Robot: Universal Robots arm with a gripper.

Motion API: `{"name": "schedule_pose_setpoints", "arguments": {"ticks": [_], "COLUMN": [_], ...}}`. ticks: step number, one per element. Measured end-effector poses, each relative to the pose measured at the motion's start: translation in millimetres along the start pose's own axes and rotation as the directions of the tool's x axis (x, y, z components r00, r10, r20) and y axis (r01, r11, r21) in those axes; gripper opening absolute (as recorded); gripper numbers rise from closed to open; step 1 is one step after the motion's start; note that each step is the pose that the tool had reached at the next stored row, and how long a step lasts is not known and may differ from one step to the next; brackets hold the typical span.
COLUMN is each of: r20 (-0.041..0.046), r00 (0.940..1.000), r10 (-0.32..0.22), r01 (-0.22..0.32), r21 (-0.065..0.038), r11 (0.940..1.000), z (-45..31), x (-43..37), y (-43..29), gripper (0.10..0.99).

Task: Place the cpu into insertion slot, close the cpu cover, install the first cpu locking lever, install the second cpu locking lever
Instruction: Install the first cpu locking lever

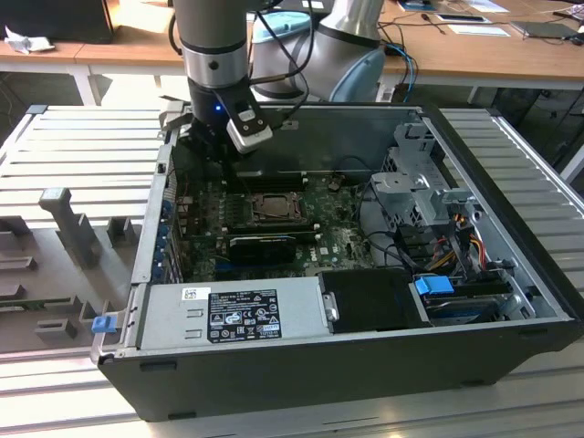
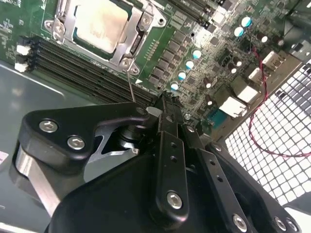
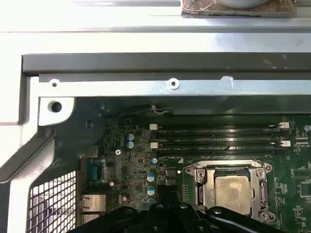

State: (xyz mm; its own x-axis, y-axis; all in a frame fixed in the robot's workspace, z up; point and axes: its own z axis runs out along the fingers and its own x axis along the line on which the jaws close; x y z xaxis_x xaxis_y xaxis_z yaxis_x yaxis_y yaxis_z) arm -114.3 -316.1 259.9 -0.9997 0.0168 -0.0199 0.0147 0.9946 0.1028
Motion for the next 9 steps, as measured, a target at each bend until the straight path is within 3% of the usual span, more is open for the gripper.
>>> {"name": "schedule_pose_setpoints", "arguments": {"ticks": [5, 9], "r20": [-0.0034, -0.0091], "r00": [1.0000, 1.0000], "r10": [0.000, 0.001], "r01": [0.000, -0.001], "r21": [-0.001, 0.000], "r11": [1.0000, 1.0000], "z": [5.8, 7.0], "x": [0.0, -11.4], "y": [14.2, 15.4], "gripper": [0.106, 0.106]}}
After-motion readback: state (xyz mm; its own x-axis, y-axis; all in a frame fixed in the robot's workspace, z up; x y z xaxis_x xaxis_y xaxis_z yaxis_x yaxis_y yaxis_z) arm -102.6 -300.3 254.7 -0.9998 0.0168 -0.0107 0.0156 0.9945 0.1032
